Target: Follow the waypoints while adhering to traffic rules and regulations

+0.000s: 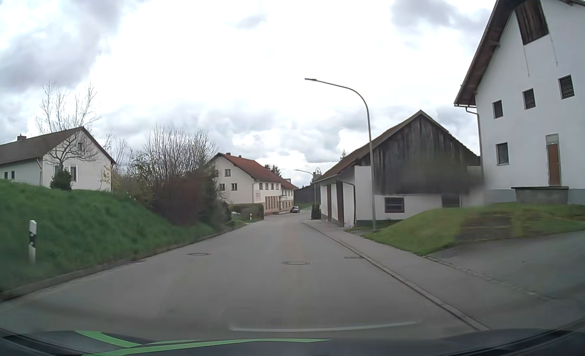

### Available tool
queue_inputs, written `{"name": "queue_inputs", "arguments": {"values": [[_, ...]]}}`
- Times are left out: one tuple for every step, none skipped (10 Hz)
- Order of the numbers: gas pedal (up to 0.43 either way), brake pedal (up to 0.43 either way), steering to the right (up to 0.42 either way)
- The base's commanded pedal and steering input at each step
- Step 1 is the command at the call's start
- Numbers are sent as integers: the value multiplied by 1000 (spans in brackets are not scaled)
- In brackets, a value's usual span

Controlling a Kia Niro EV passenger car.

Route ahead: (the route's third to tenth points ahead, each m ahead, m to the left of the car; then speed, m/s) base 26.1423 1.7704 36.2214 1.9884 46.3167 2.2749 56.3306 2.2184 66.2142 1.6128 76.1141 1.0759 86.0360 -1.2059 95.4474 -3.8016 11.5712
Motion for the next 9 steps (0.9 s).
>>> {"name": "queue_inputs", "arguments": {"values": [[0, 0, 0], [0, 0, 0], [0, 0, -1], [0, 0, -1], [0, 0, -1], [0, 0, -1], [0, 0, -1], [0, 0, -1], [0, 0, -1]]}}
